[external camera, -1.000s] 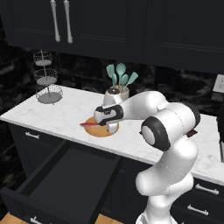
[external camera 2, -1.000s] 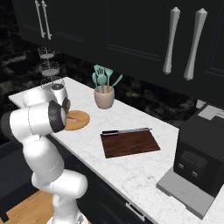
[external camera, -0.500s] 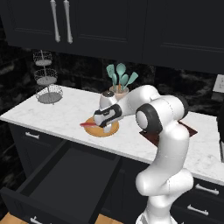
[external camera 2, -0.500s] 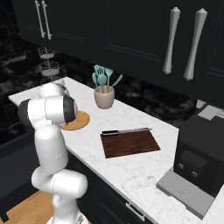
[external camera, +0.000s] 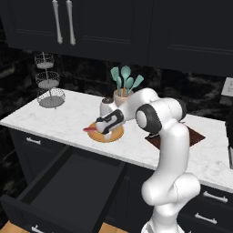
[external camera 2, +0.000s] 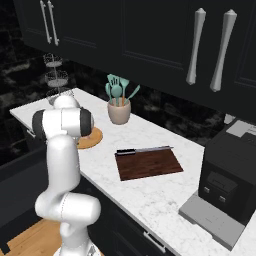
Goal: Pick up the knife from the drawer and place it on the cutting board. Then place the meat from the plate to the cutting board.
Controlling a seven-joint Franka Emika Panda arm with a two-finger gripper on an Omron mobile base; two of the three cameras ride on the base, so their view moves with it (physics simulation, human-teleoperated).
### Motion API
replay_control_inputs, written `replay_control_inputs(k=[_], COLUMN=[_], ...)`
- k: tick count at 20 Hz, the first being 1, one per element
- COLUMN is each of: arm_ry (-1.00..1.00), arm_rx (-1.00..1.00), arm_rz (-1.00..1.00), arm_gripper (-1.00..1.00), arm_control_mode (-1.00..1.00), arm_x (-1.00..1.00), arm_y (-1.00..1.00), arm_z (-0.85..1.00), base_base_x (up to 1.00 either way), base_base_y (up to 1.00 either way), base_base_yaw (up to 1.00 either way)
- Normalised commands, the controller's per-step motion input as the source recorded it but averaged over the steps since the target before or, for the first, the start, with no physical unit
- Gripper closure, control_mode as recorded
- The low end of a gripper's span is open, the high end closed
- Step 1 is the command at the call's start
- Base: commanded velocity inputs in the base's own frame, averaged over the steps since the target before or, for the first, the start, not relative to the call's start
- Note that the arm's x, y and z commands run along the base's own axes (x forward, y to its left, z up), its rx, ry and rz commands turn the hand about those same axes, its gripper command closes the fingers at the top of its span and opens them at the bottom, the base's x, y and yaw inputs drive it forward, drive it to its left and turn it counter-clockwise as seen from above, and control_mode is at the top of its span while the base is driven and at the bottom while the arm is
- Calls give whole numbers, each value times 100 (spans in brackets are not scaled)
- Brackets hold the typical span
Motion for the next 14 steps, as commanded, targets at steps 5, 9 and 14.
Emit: replay_control_inputs(k=[5, 9, 14], arm_ry=[5, 4, 3], arm_rx=[0, 0, 0], arm_rz=[-4, -3, -1], arm_gripper=[-100, -100, 100], arm_control_mode=[-100, -100, -100], arm_x=[36, 34, 9], arm_y=[0, 0, 0], arm_z=[-17, -30, -36], base_base_x=[0, 0, 0], base_base_y=[0, 0, 0], base_base_yaw=[0, 0, 0])
